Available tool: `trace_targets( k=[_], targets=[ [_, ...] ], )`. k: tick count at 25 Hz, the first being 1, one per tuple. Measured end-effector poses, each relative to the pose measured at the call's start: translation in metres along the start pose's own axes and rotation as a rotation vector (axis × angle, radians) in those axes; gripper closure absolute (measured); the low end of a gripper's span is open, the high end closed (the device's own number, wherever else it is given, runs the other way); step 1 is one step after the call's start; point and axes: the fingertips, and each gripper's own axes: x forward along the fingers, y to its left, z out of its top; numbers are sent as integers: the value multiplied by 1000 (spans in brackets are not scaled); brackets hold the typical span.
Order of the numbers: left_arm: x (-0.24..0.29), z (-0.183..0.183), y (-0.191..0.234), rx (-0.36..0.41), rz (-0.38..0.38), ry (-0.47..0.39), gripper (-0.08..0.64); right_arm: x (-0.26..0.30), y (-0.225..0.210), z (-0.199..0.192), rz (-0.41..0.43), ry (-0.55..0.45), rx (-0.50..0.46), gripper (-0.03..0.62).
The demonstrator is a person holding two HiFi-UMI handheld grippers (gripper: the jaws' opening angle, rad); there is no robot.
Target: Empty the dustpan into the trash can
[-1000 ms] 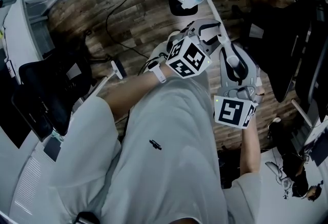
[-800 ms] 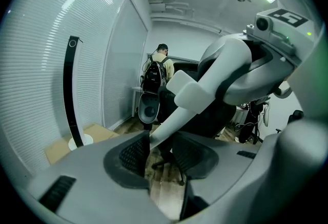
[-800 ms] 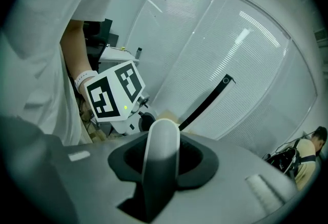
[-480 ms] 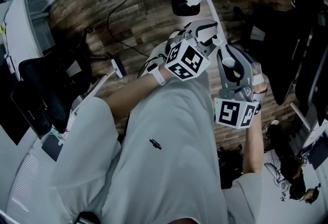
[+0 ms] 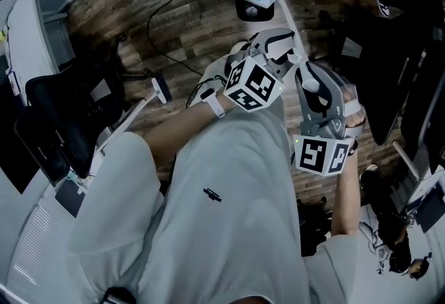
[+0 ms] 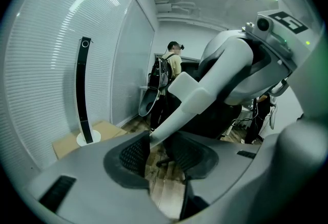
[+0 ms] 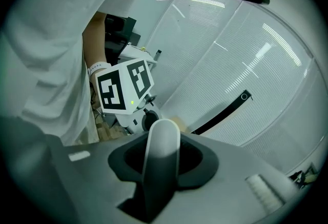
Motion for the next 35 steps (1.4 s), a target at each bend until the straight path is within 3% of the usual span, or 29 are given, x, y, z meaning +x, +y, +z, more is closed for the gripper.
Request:
trace_targets(
  k=[16, 35],
  targets=[
    [-13, 21, 3, 27, 62, -68, 425, -11, -4, 15, -26, -22, -96, 477],
    [-15, 24, 3, 19, 81, -72, 425, -14, -6, 17, -30, -29, -92, 477]
  ],
)
